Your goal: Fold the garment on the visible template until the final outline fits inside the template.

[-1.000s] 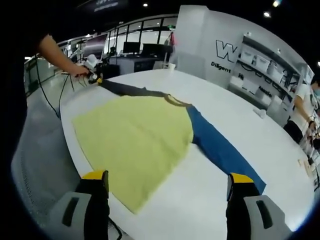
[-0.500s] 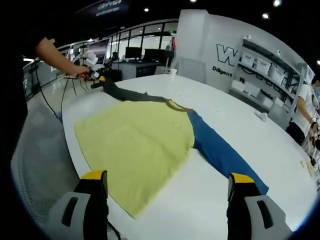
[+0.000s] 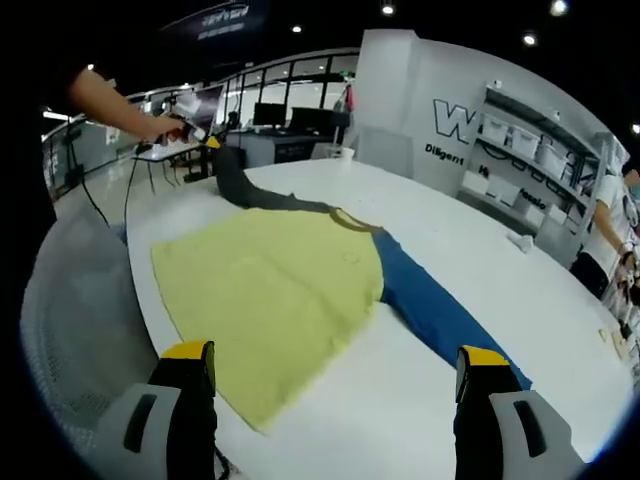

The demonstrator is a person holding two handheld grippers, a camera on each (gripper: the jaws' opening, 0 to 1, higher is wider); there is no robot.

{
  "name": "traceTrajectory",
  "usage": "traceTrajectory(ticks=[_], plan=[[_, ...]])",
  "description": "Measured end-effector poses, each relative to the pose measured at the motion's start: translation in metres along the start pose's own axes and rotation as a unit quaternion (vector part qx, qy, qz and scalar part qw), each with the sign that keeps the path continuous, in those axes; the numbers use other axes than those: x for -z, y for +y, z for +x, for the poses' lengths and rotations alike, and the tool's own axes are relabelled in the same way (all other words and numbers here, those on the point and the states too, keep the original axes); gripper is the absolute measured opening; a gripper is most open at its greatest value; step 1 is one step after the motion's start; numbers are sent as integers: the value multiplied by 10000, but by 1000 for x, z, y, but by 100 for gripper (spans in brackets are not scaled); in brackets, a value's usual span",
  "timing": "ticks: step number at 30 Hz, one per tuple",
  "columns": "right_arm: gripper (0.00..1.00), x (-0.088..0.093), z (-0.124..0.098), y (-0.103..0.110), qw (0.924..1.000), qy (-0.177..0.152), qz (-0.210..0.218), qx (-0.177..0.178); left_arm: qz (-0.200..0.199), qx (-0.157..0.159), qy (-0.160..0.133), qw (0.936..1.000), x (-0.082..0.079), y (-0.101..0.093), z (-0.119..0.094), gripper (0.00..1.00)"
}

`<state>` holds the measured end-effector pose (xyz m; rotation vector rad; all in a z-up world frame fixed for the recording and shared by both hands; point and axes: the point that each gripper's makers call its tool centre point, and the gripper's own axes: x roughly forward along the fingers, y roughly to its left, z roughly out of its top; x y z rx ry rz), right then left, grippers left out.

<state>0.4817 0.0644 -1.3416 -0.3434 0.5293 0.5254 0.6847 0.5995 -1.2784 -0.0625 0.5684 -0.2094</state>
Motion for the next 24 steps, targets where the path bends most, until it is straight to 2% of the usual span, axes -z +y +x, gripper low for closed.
traceTrajectory(ticks=[6,12,17,21,24], plan=[[99,2,-6,-4,9999,-84,111,-21,21,133,-232,9996,-26,-26,-13,0],[99,2,-6,-6,9996,-177,196,-85,187,78,-415,9989,-51,-25,-21,0],[99,-2,-7,-7,9992,-280,207,-183,177,-104,-395,9990,-54,-14,-29,0],[99,-3,-8,-6,9990,-348,158,-245,213,-186,-427,9987,-54,-16,-37,0],[99,-4,-10,-6,9987,-391,147,-295,264,-237,-523,9980,-61,-21,-42,0]])
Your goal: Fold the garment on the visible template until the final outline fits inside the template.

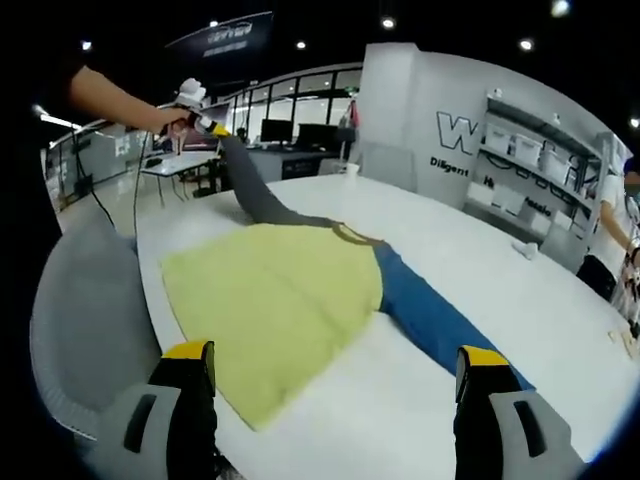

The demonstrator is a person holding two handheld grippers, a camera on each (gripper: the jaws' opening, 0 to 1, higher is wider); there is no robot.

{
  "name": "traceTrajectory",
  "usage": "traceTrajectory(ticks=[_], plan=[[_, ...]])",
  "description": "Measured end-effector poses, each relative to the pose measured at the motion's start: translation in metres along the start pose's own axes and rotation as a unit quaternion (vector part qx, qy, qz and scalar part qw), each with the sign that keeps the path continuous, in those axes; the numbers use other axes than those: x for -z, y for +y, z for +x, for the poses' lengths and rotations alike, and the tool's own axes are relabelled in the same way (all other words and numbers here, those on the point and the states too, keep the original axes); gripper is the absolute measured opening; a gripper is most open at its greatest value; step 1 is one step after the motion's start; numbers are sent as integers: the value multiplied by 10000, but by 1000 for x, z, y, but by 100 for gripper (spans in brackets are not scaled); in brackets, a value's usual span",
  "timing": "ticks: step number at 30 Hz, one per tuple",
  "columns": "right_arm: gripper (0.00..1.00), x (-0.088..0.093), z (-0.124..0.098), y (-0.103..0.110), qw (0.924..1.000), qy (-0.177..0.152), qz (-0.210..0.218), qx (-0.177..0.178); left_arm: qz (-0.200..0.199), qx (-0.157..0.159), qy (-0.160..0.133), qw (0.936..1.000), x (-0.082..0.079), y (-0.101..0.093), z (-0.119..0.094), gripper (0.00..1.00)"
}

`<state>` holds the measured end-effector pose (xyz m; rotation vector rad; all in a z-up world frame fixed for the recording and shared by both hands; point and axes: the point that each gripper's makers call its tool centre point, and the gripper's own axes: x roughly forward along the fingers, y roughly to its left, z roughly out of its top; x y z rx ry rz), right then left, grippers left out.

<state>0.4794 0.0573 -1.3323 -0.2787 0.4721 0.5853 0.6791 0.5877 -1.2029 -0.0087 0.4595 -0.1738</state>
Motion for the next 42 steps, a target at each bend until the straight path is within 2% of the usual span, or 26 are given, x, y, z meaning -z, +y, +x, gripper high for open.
traceTrajectory(ticks=[3,7,11,13,15,18,21,27,28,37,42], plan=[[99,-3,-2,0,9999,-92,9,-67,107,2,-91,9999,-10,-9,-1,0],[99,-1,-2,0,9998,-146,-8,-120,319,94,-201,9992,-23,-30,2,0],[99,0,-2,1,9997,-210,32,-136,259,189,-288,9991,-32,-47,7,0],[99,-1,-3,2,9995,-273,57,-137,188,314,-313,9988,-34,-58,9,0],[99,-1,-4,3,9994,-310,107,-139,328,449,-297,9980,-34,-72,12,0],[99,-1,-5,3,9991,-356,178,-154,120,700,-338,9969,-37,-94,16,0],[99,-6,-6,7,9980,-529,277,-222,183,875,-355,9954,-41,-111,21,0],[99,-4,-1,11,9982,-476,176,-313,357,1173,-329,9919,-37,-152,22,0],[99,-3,0,10,9982,-463,227,-322,496,1206,-306,9910,-35,-157,23,0],[99,8,-3,3,9979,-430,370,-314,587,1542,-198,9861,-19,-206,29,0],[99,18,-6,4,9977,-391,459,-310,844,1758,-80,9808,-4,-237,33,0]])
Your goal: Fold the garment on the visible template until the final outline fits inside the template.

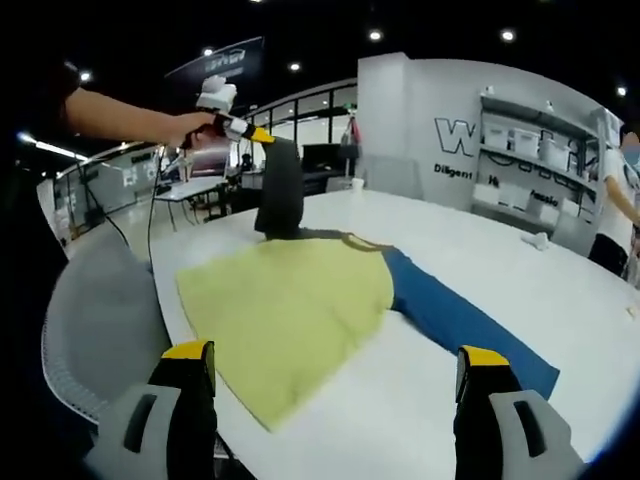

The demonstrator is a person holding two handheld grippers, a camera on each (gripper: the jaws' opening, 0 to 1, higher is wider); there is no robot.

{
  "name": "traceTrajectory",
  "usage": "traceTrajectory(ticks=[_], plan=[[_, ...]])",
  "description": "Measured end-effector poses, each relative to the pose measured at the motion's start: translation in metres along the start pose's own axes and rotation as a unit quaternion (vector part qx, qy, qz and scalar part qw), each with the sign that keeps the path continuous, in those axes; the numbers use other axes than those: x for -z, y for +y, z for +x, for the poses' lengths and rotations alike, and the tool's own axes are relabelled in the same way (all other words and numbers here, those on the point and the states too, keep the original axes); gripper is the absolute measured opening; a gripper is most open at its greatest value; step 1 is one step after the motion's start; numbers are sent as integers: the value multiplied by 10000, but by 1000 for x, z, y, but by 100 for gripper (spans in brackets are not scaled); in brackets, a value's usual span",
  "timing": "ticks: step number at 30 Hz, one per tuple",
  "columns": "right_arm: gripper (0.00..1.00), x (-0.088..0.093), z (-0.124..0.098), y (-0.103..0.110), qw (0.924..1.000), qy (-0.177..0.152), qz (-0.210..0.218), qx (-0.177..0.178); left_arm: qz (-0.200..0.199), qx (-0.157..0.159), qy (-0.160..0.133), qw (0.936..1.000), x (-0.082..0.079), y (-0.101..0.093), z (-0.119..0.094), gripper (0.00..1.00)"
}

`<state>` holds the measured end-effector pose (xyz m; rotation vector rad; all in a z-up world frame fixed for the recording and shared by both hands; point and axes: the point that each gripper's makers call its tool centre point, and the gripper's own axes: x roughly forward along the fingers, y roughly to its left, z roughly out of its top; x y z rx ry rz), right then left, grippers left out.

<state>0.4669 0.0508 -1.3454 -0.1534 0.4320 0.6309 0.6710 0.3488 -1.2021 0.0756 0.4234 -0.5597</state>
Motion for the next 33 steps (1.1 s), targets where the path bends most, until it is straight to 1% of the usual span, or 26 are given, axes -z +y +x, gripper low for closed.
traceTrajectory(ticks=[1,2,3,5,7,12,16,17,18,21,24,26,28,30,33], plan=[[99,1,0,1,10000,-4,46,-7,144,46,48,9999,3,-8,4,0],[99,2,-1,1,10000,-4,87,-9,127,82,57,9999,4,-11,5,0],[99,2,-1,1,9999,-12,109,-11,109,165,75,9998,6,-19,8,0],[99,3,-2,3,9999,-20,164,-14,67,215,75,9997,6,-27,12,0],[99,3,-3,4,9998,-44,194,-22,-38,269,55,9996,5,-34,16,0],[99,8,-4,4,9995,-21,314,-39,-37,406,61,9992,0,-54,26,0],[99,9,-5,3,9993,-46,376,-50,31,475,69,9988,-2,-65,34,0],[99,9,-5,3,9992,-56,389,-42,4,479,58,9988,-3,-66,36,0],[99,9,-5,2,9991,-60,408,-36,-110,504,51,9987,-4,-68,38,0],[99,9,-7,3,9988,-89,473,-24,-94,495,54,9987,-4,-71,44,0],[99,11,-8,3,9988,-71,481,-28,66,519,208,9984,5,-75,51,0],[99,12,-8,2,9989,-62,468,-7,50,516,266,9983,9,-75,54,0],[99,14,-8,1,9992,-37,398,45,28,505,354,9981,17,-75,58,0],[99,14,-7,0,9994,-55,315,116,37,509,415,9978,25,-78,61,0],[99,13,-6,3,9993,-111,339,131,92,543,508,9972,36,-84,68,0]])
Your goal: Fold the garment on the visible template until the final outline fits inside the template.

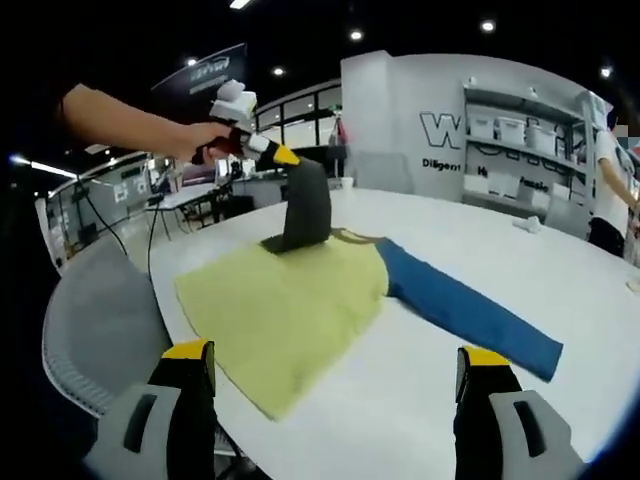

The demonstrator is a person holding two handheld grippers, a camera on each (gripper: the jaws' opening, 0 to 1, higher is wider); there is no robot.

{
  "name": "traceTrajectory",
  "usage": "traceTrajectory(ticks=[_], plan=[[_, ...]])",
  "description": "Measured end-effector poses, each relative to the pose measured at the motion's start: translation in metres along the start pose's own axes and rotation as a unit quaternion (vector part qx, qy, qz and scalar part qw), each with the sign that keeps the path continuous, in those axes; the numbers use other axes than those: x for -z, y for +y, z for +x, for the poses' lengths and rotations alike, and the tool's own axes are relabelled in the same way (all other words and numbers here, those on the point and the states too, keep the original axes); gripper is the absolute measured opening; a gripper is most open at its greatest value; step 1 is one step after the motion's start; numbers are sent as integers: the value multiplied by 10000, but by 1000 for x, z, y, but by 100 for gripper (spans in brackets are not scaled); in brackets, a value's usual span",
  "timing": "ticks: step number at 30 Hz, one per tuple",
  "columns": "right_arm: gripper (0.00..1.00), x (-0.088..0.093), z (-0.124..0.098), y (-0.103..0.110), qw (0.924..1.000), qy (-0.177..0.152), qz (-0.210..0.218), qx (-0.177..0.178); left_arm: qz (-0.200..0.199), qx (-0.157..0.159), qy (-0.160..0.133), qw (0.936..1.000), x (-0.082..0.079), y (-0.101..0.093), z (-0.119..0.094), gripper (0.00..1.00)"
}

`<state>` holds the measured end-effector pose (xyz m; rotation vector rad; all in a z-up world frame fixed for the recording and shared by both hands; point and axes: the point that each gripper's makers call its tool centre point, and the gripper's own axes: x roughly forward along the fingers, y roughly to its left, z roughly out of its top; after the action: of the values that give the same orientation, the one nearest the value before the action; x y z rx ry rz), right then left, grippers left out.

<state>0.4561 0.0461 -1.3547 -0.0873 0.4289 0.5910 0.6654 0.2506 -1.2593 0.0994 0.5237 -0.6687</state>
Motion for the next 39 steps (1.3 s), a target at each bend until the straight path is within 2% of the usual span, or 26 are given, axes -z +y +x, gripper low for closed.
traceTrajectory(ticks=[11,16,22,24,29,39], plan=[[99,6,2,2,9998,27,202,74,301,172,243,9991,21,-26,35,1],[99,10,0,2,9995,35,297,128,276,250,384,9986,31,-34,54,1],[99,14,-3,0,9985,30,504,230,18,289,499,9983,41,-41,75,1],[99,15,-3,0,9983,33,540,235,-99,310,500,9982,41,-44,79,1],[99,22,-2,-1,9978,83,600,279,-36,470,606,9970,48,-56,91,1],[99,20,1,-3,9973,69,666,286,-101,572,801,9951,62,-64,102,1]])
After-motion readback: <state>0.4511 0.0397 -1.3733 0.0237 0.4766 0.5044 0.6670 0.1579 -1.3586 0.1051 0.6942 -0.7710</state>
